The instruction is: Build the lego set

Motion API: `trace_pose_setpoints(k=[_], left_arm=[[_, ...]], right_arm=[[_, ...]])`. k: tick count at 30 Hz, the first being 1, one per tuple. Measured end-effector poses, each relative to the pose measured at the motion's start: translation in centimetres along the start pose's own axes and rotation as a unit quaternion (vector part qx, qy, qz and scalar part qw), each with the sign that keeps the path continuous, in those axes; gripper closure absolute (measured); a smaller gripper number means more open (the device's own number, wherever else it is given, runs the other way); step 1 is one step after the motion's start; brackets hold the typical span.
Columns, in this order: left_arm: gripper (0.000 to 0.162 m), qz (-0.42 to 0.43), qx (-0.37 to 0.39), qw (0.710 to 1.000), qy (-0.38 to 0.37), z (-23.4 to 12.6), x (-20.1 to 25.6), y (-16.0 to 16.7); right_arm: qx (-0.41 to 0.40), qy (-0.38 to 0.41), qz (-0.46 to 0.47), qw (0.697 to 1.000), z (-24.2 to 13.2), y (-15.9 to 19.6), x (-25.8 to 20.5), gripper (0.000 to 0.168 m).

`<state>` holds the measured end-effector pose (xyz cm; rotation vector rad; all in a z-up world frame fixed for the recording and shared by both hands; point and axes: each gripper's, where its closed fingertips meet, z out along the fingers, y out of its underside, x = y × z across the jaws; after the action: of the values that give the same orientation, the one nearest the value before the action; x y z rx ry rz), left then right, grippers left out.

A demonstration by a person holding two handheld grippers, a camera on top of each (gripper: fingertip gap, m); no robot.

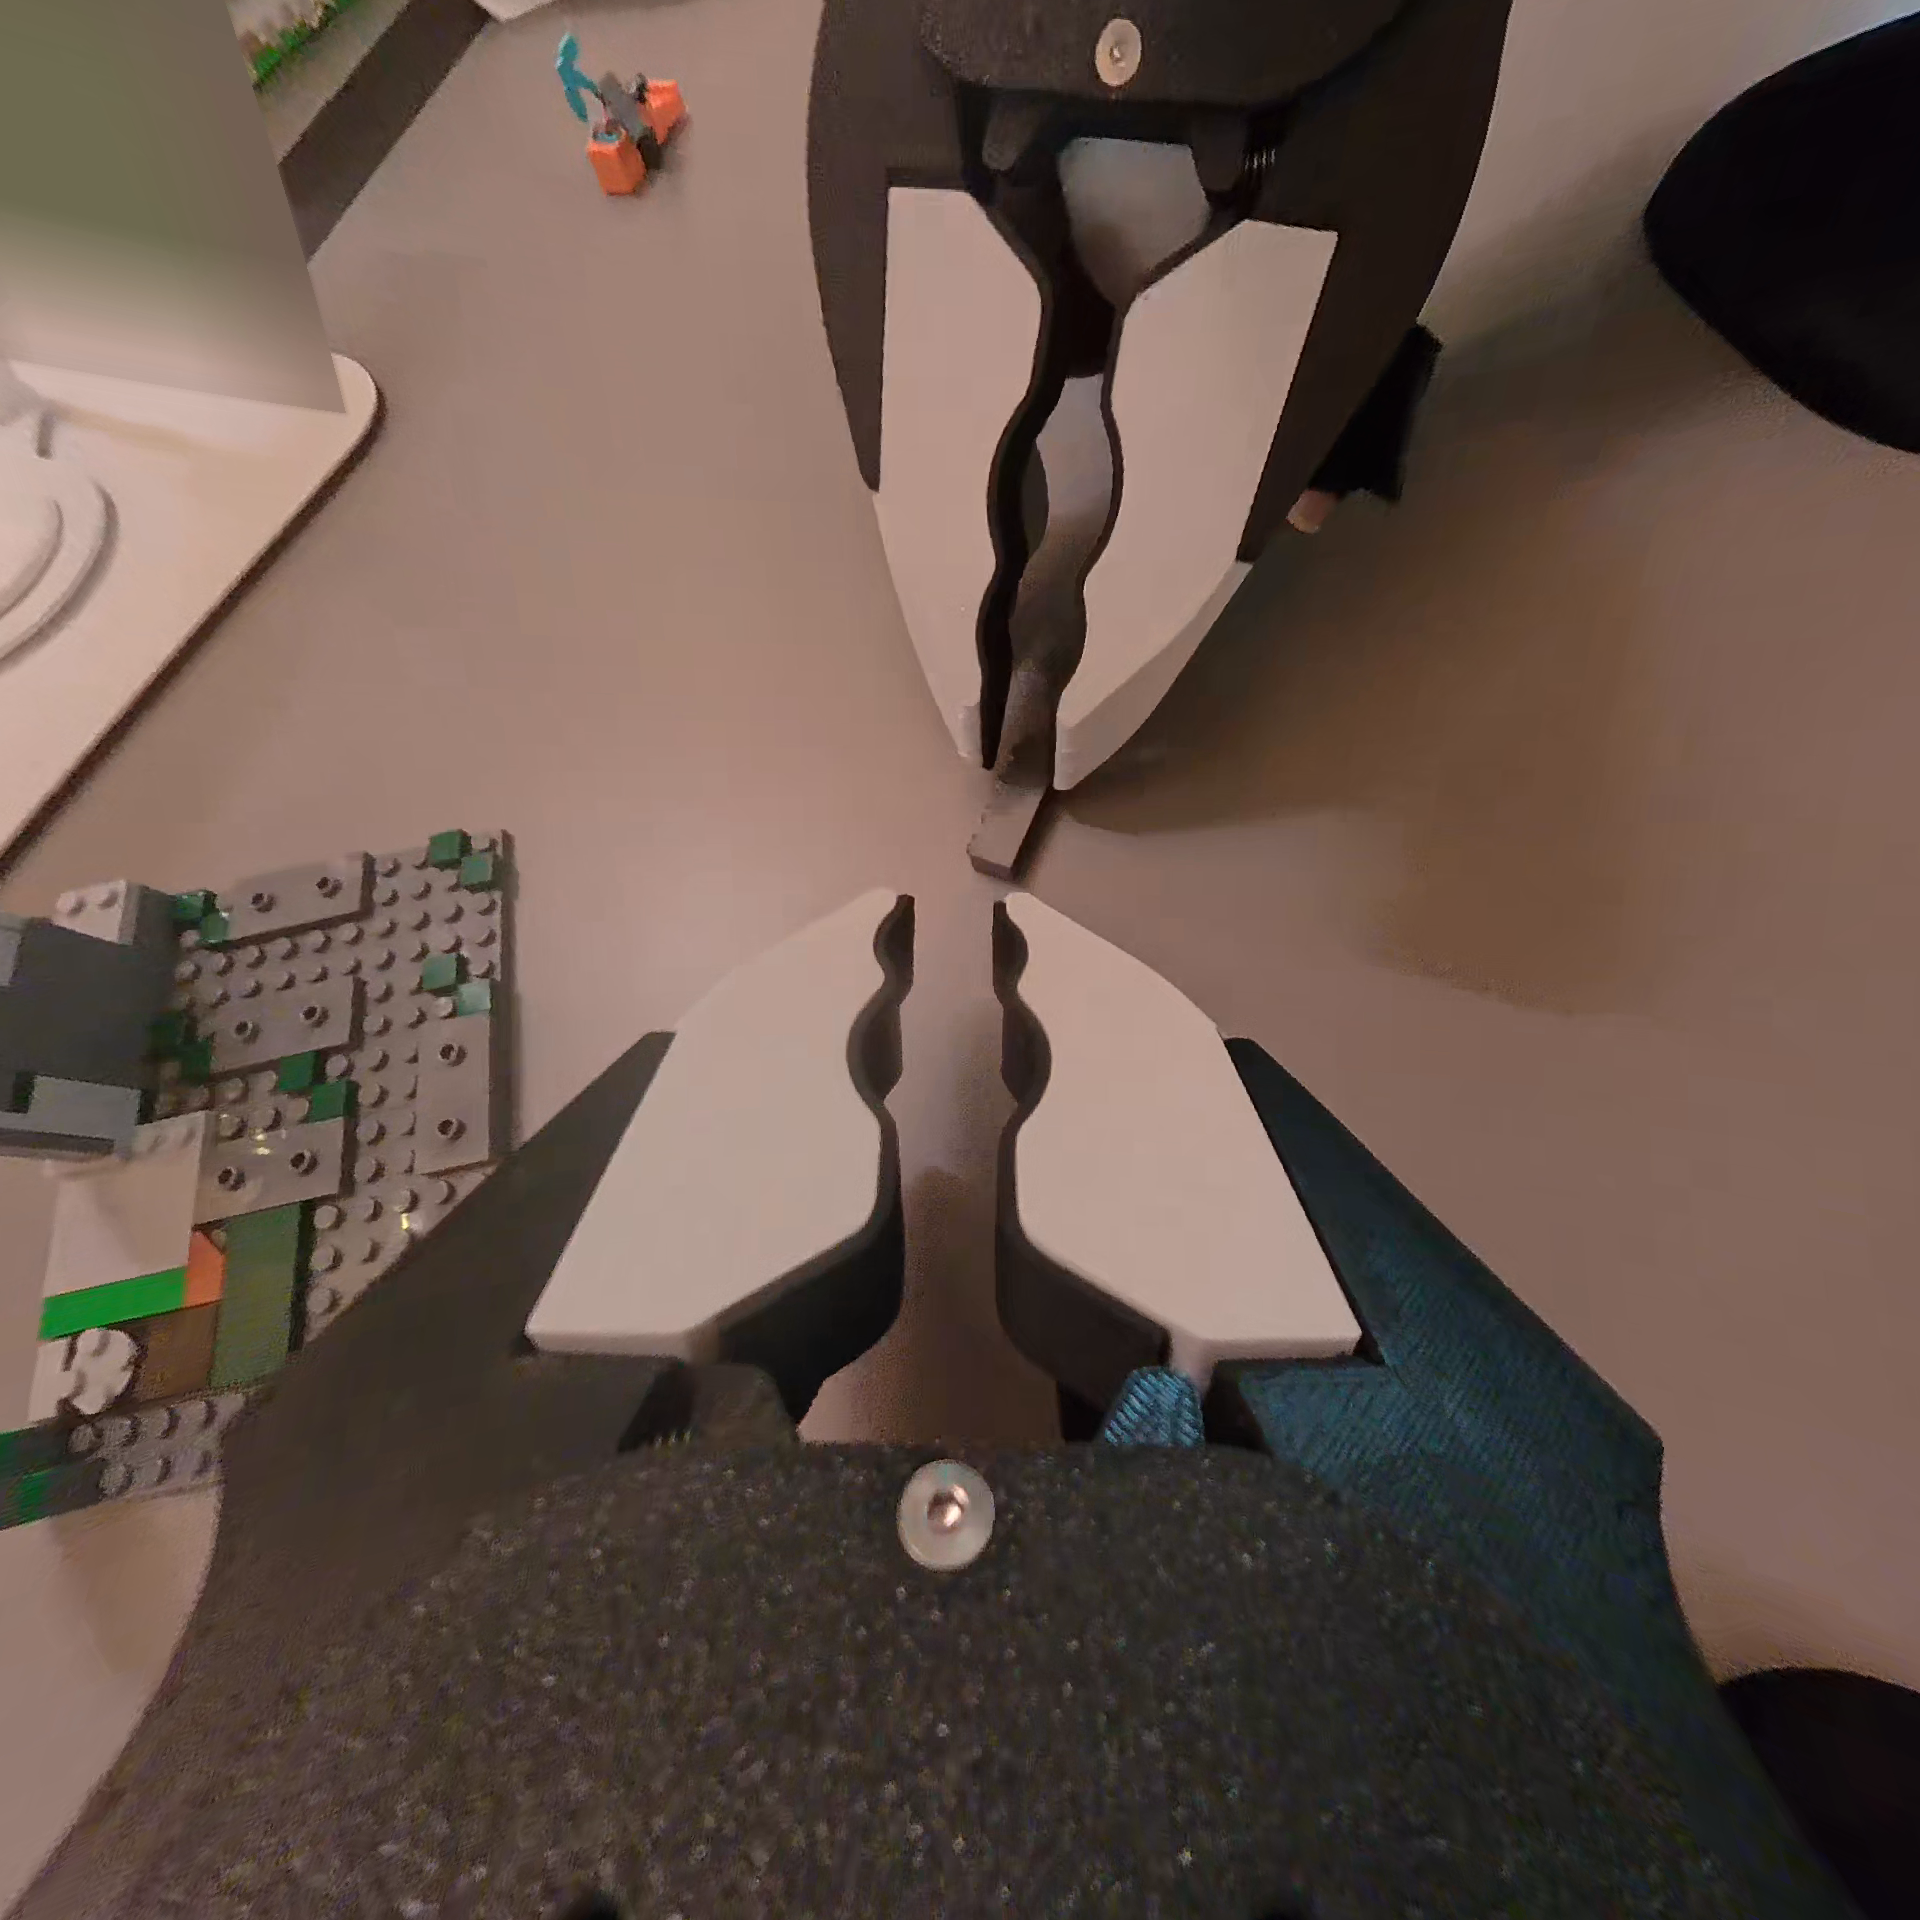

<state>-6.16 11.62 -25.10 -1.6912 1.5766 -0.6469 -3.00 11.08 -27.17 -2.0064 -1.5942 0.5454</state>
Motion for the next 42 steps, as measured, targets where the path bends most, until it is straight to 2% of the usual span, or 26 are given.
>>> trace_pose_setpoints(k=[3, 6, 10, 13, 19, 23, 27, 33, 35, 37, 39, 42], left_arm=[[0.148, -0.015, 0.0, 1.0, 0.014, 0.4, 0.2, 0.3], [0.146, -0.033, 0.006, 0.999, 0.027, 0.6, 0.4, 0.2], [0.141, -0.062, 0.002, 0.995, 0.074, 1.2, 1.9, -0.1], [0.14, -0.057, -0.021, 0.993, 0.098, 2.1, 3.4, 0.0], [0.154, -0.006, -0.048, 0.996, 0.08, 2.9, 4.1, -0.3], [0.156, 0.081, -0.055, 0.994, 0.046, 2.9, 4.4, -0.3], [0.156, 0.128, -0.045, 0.99, 0.032, 3.7, 4.8, -1.0], [0.156, 0.177, -0.023, 0.984, 0.016, 4.6, 4.7, -2.6], [0.156, 0.192, -0.019, 0.981, 0.016, 4.5, 4.9, -2.9], [0.154, 0.186, -0.001, 0.982, 0.023, 4.2, 5.1, -3.3], [0.146, 0.138, 0.018, 0.989, 0.049, 3.6, 4.9, -3.8], [0.141, 0.092, 0.008, 0.994, 0.052, 3.6, 3.1, -3.5]], right_arm=[[-0.021, 0.003, -0.034, 0.999, 0.3, 0.1, 0.0, 0.159], [-0.021, 0.04, -0.117, 0.992, 0.2, 0.0, -0.5, 0.159], [-0.014, 0.139, -0.261, 0.955, 0.0, 0.1, -1.2, 0.159], [-0.002, 0.181, -0.306, 0.935, -0.1, 0.2, -2.0, 0.159], [0.036, 0.17, -0.264, 0.949, -0.9, 0.6, -3.1, 0.157], [0.077, 0.123, -0.158, 0.977, -3.3, 1.0, -2.9, 0.155], [0.085, 0.086, -0.077, 0.99, -4.2, 2.0, -2.5, 0.151], [0.019, 0.079, -0.086, 0.993, -1.9, 2.6, -2.8, 0.147], [0.018, 0.079, -0.087, 0.993, -1.9, 2.6, -2.5, 0.159], [0.026, 0.074, -0.091, 0.993, -2.4, 2.4, -2.6, 0.16], [0.033, 0.092, -0.092, 0.991, -3.4, 2.6, -2.1, 0.16], [0.044, 0.114, -0.072, 0.99, -5.1, 3.5, -1.4, 0.161]])
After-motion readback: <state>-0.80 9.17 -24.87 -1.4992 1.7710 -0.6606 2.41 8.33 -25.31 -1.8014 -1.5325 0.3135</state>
